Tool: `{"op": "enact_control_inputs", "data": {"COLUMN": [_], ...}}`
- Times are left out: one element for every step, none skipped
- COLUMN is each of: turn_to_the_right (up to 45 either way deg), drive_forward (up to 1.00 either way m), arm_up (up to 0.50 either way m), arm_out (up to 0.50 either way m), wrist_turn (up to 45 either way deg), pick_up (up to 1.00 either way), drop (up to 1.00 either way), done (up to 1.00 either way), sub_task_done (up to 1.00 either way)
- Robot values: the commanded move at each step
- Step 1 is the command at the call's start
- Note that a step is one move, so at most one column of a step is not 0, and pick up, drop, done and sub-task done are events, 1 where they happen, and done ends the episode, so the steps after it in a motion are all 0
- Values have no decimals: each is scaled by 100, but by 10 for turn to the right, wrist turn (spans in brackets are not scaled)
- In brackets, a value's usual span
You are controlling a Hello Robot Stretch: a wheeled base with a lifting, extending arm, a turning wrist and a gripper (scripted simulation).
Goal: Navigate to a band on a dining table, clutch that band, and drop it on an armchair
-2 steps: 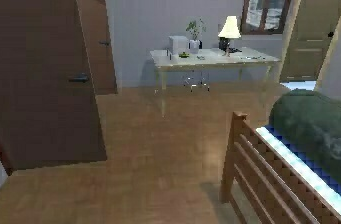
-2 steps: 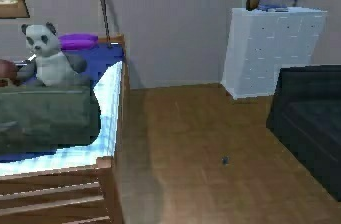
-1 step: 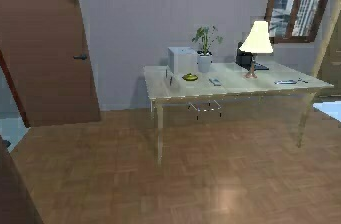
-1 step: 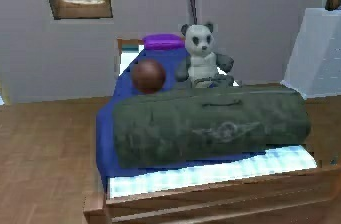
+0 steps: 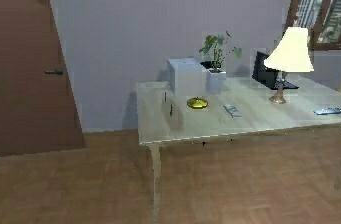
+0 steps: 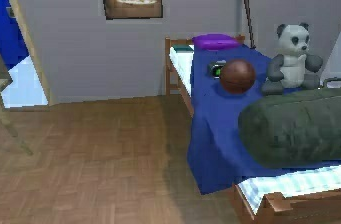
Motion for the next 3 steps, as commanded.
{"op": "enact_control_inputs", "data": {"turn_to_the_right": [-180, 0, -420], "drive_forward": [0, 5, 0], "arm_up": [0, 0, 0], "arm_out": [0, 0, 0], "wrist_turn": [0, 0, 0], "pick_up": [0, 0, 0], "drop": [0, 0, 0], "done": [0, 0, 0], "sub_task_done": [0, 0, 0]}}
